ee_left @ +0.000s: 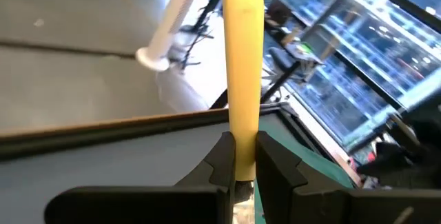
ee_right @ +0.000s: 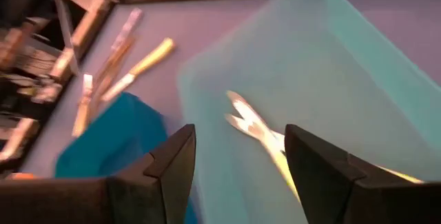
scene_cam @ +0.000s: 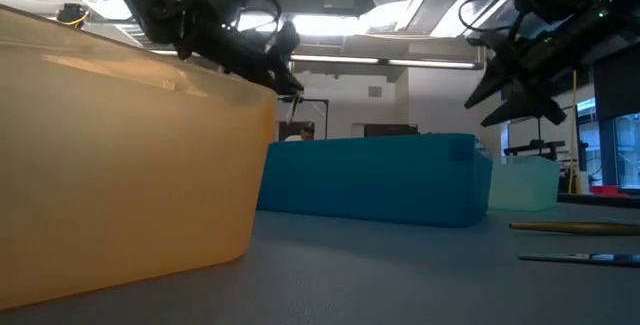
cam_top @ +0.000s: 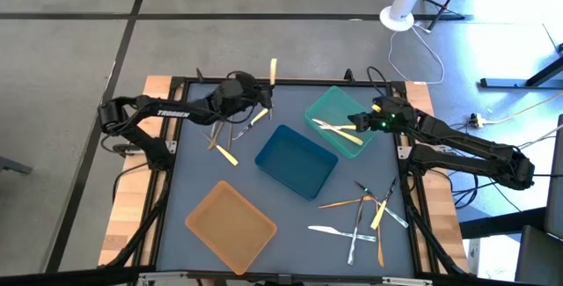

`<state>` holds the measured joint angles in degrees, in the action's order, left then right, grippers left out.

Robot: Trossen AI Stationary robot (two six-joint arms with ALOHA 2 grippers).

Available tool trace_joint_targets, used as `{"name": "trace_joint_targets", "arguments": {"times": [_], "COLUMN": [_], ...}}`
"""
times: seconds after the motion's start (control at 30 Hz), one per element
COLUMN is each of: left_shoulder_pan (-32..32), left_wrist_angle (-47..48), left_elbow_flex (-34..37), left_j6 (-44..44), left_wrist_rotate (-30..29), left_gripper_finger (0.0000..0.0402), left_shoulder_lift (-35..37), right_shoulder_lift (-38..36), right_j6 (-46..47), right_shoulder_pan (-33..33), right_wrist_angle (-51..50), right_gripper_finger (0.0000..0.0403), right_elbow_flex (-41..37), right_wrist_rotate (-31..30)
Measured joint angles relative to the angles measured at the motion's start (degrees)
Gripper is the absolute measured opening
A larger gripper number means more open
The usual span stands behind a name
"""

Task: Sort silverware by color (type)
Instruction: Put the right yellow knife into the light blue bin

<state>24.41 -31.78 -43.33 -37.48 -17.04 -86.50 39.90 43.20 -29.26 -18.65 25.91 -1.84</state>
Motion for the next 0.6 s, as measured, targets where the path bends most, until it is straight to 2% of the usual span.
{"name": "trace_joint_targets", "arguments": {"times": [0.27,0.6], "left_shoulder_pan": [-3.7,-7.7], "left_wrist_angle": [-7.4,-11.7], "left_elbow_flex": [0.0,-0.2], "left_j6": [13.3,31.8], "left_wrist_rotate": [3.4,7.7], "left_gripper_finger": [0.0032,0.0032], "left_shoulder_lift": [0.0,0.1], "right_shoulder_lift": [0.0,0.0], "right_j6": [0.0,-0.3], "right_shoulder_pan": [0.0,0.0], "right_wrist_angle": [9.8,23.9], "right_gripper_finger": [0.0209,0.0209], "right_elbow_flex": [0.0,0.0], "right_wrist_rotate": [4.6,10.6]}}
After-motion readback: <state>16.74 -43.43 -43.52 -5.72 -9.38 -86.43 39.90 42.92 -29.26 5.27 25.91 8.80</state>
